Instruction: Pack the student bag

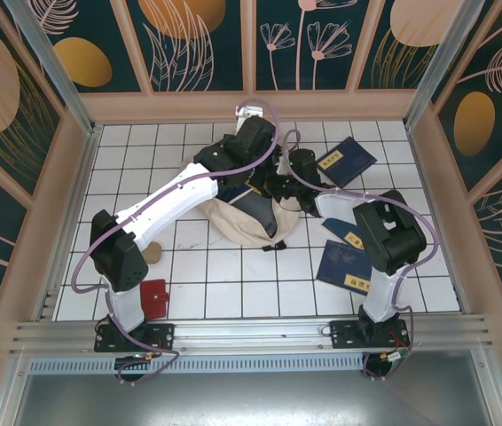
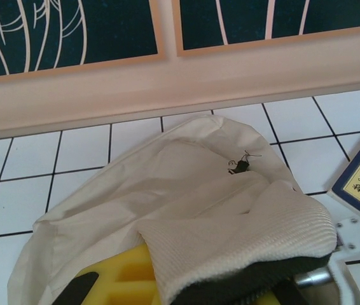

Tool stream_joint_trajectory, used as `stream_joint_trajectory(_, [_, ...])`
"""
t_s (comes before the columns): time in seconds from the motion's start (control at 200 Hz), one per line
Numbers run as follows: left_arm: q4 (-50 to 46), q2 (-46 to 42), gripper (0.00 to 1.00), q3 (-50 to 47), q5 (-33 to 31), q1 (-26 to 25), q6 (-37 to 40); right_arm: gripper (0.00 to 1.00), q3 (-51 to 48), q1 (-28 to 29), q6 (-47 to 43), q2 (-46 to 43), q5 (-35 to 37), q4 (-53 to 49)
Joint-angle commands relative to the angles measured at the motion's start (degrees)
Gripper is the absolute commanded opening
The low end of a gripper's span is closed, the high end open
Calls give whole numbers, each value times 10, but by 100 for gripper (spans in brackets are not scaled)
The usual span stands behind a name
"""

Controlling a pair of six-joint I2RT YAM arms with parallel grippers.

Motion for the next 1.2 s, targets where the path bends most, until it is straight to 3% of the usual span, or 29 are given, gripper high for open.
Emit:
stream_joint_trajectory(0.0, [4, 13, 0, 46, -4, 2, -15, 0, 26, 16, 31, 24, 34, 77])
stream_joint_trajectory(0.215, [15, 16, 0, 43, 15, 2, -3, 0, 38, 39, 36, 59, 42, 100])
stream_joint_trajectory(0.55, [38, -27, 1, -14, 28, 2, 6, 0, 147, 42, 60, 168, 11, 118])
stream_joint_trajectory(0.921, [58, -43, 0, -71, 9, 3, -5, 0, 200, 52, 86, 236, 117, 169])
stream_joint_trajectory(1.056, [61, -44, 0, -76, 9, 4, -10, 6, 209, 55, 81, 247, 153, 184])
stream_joint_trajectory(1.161, [60, -45, 0, -77, 7, 7, -17, 1, 200, 57, 74, 240, 176, 184])
stream_joint_trajectory(1.196, [60, -45, 0, -78, 5, 8, -20, 6, 196, 58, 75, 235, 177, 181])
